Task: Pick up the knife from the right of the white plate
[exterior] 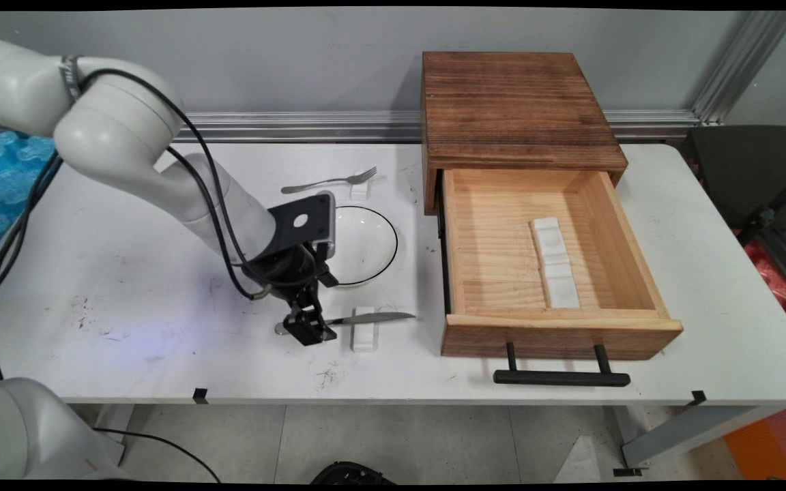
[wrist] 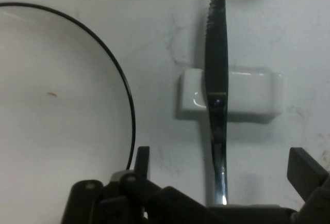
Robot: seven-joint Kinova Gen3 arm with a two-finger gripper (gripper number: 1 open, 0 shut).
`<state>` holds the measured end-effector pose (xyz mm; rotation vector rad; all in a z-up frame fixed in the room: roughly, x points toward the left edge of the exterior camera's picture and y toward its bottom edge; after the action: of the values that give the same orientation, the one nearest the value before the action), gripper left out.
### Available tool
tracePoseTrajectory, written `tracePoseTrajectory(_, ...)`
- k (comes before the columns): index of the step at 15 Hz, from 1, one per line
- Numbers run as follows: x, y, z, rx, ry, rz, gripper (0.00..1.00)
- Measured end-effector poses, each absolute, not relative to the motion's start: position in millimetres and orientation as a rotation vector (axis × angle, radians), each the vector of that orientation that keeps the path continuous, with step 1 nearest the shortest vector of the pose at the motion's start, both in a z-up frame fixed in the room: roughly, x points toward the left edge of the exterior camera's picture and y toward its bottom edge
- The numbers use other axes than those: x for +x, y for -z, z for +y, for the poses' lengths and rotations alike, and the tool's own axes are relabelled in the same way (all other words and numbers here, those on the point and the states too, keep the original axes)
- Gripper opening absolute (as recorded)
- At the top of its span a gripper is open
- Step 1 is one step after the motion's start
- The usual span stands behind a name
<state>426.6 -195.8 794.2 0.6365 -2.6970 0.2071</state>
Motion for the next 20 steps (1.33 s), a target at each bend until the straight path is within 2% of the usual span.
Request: tracePoseTrajectory(20,421.8,-765.4,-193.6,0.693,-0.244,-2.68,1.0)
